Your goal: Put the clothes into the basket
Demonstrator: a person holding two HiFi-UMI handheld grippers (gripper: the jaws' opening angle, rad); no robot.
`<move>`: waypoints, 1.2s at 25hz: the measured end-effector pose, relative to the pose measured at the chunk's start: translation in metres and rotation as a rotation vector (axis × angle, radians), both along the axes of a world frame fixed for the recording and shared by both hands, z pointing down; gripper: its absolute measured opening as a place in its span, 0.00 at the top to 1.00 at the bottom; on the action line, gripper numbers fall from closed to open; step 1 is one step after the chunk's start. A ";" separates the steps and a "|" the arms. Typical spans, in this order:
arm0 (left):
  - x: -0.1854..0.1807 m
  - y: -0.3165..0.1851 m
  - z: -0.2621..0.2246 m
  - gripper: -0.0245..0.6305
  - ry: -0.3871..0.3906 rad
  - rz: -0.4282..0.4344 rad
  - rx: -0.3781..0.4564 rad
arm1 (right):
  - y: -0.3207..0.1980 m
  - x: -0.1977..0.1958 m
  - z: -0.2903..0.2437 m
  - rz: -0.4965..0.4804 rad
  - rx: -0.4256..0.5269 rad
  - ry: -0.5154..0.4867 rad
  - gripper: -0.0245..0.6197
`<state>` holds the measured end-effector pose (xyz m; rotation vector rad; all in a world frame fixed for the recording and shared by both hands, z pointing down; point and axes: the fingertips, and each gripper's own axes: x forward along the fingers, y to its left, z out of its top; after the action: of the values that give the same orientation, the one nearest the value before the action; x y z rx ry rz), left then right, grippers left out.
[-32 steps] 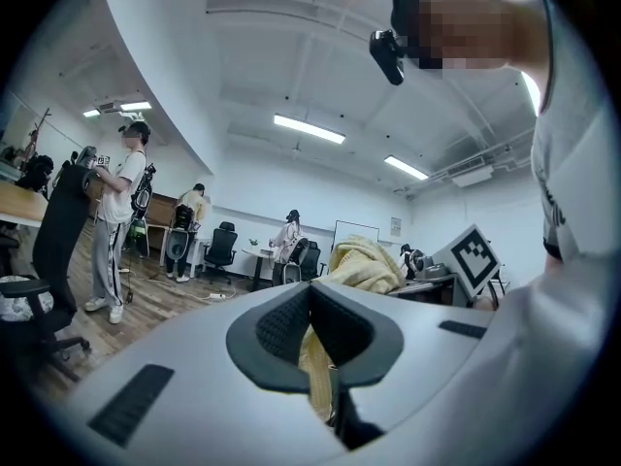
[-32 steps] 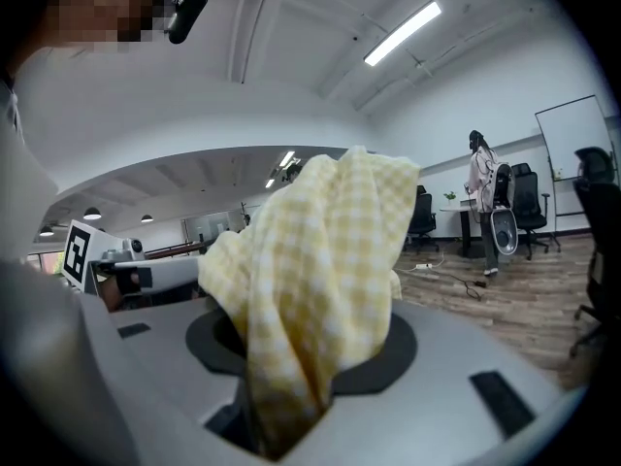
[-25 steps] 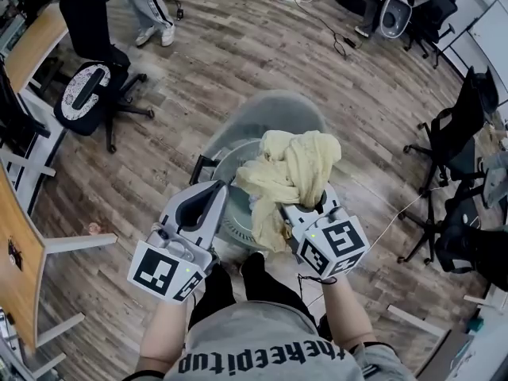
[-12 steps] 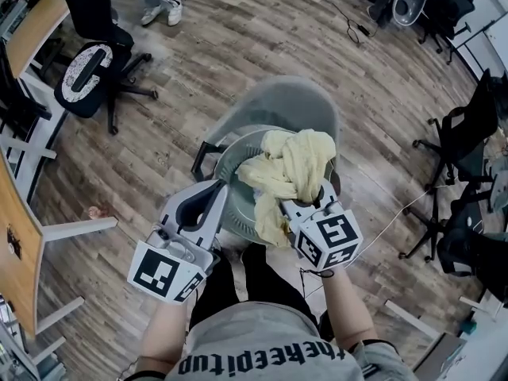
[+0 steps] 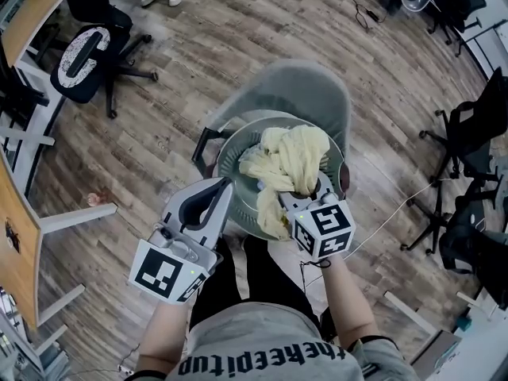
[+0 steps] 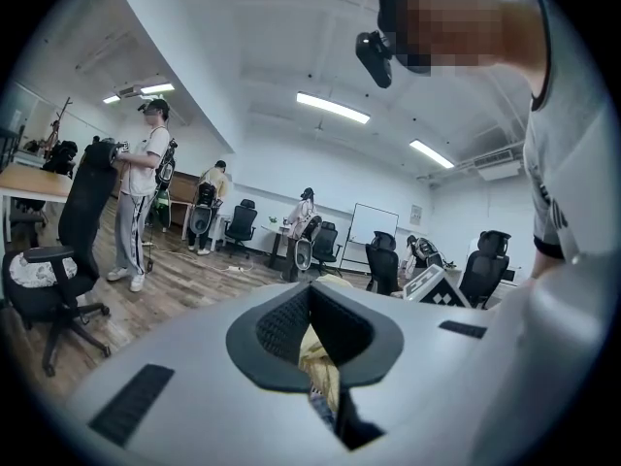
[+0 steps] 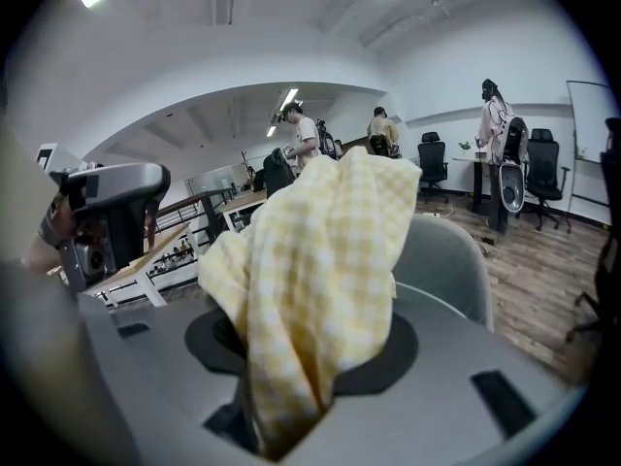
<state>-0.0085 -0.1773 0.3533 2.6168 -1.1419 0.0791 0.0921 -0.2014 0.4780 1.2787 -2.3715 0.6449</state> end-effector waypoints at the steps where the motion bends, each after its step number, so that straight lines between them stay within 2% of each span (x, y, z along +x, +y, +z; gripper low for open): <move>1: 0.000 0.000 0.002 0.94 -0.001 0.001 -0.004 | 0.000 -0.001 0.005 -0.003 -0.012 0.004 0.65; 9: -0.006 0.000 0.019 0.94 -0.006 -0.007 -0.039 | 0.002 -0.009 0.039 -0.044 -0.087 0.049 0.65; 19: -0.008 0.001 0.028 0.94 0.000 -0.010 -0.060 | 0.008 -0.016 0.057 -0.095 -0.147 0.096 0.62; 30: -0.009 0.002 0.030 0.94 -0.002 -0.008 -0.070 | 0.021 -0.026 0.071 -0.214 -0.239 0.158 0.56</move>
<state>-0.0175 -0.1758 0.3833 2.5511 -1.1290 0.1183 0.0665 -0.1808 0.5486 0.9249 -2.1872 0.7069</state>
